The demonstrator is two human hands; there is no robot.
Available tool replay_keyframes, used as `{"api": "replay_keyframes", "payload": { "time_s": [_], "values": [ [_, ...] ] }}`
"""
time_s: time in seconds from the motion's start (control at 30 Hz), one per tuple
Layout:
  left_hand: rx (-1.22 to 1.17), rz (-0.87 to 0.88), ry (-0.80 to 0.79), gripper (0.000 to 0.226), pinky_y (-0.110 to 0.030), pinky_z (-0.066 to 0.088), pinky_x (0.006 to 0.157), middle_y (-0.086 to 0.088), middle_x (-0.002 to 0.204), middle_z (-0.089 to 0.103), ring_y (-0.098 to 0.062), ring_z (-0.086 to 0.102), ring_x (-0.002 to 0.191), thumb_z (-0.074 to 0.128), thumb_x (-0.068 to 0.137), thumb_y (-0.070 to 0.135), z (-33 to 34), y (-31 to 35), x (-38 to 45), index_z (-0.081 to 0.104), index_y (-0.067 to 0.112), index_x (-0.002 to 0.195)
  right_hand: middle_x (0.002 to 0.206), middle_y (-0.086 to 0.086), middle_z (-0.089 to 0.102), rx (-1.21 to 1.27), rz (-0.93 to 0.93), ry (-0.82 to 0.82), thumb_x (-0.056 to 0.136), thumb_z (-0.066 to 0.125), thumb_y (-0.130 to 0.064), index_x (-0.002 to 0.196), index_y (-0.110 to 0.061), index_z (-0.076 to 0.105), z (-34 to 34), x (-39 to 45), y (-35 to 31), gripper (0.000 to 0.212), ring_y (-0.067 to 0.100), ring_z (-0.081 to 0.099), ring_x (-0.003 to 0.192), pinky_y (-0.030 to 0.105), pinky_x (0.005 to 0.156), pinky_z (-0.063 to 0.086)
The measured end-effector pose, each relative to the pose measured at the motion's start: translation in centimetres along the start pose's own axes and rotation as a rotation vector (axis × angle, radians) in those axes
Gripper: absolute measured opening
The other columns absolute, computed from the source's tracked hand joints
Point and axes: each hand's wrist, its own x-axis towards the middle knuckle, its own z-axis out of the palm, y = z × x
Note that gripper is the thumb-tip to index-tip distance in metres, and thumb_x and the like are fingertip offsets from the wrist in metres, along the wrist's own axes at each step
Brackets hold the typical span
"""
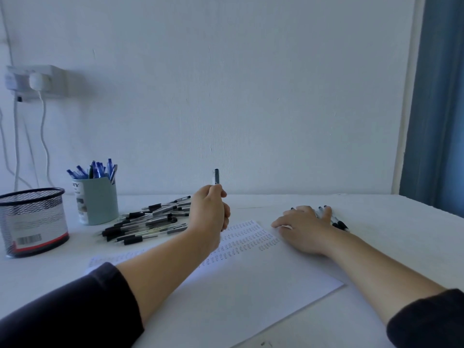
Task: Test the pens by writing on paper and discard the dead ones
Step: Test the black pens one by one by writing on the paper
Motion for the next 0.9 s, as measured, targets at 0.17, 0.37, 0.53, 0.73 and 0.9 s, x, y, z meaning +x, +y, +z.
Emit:
{"api": "replay_keyframes", "payload": {
  "time_s": [0.17,0.37,0.53,0.73,0.9],
  "values": [
    [-0.014,0.002,0.011,0.022,-0.023,0.024,0.041,-0.002,0.048,0.038,-0.014,0.029,0.036,0.040,0.096,0.019,0.0,-0.1,0.0,0.047,0.009,0.078,0.143,-0.015,0.038,0.010,0.005,-0.003,0.100,0.023,-0.027,0.128,-0.045,0.049,-0.1,-0.1,-0.1,0.042,0.014,0.009,0.143,0.066,0.109,-0.008],
    [0.018,0.001,0.059,0.025,-0.026,0.027,0.052,-0.001,0.061,0.037,-0.014,0.032,0.053,0.047,0.097,0.023,0.1,-0.1,0.1,0.055,0.010,0.077,0.149,-0.013,0.034,0.055,-0.009,0.015,0.102,0.026,-0.028,0.136,-0.039,0.044,-0.4,-0.4,-0.3,0.040,0.013,0.006,0.145,0.065,0.109,-0.009],
    [0.037,-0.013,0.045,0.023,-0.028,0.035,0.057,-0.007,0.068,0.049,-0.015,0.040,0.057,0.052,0.097,0.020,0.1,-0.5,0.6,0.060,0.007,0.080,0.137,-0.009,0.049,0.273,-0.083,0.155,0.103,0.030,-0.036,0.131,-0.030,0.051,-0.7,-0.7,-0.8,0.035,0.014,0.027,0.137,0.056,0.115,0.001],
    [-0.002,-0.010,-0.037,0.013,-0.025,0.050,0.057,-0.007,0.083,0.067,-0.014,0.062,0.069,0.052,0.093,0.005,0.6,-0.8,0.2,0.052,0.006,0.106,0.101,-0.011,0.063,0.468,-0.188,0.284,0.098,0.046,-0.036,0.120,-0.026,0.058,-0.9,-0.6,-1.7,0.026,0.005,0.054,0.094,0.039,0.105,0.032],
    [0.046,-0.039,-0.129,0.018,-0.028,0.052,0.061,-0.008,0.090,0.070,-0.016,0.064,0.073,0.055,0.095,0.015,0.6,-1.0,0.0,0.052,0.010,0.112,0.087,-0.013,0.060,0.264,-0.080,0.416,0.095,0.053,-0.034,0.095,-0.028,0.064,-1.0,-0.3,-1.3,0.012,0.013,0.053,0.087,0.033,0.092,0.029]
  ]
}}
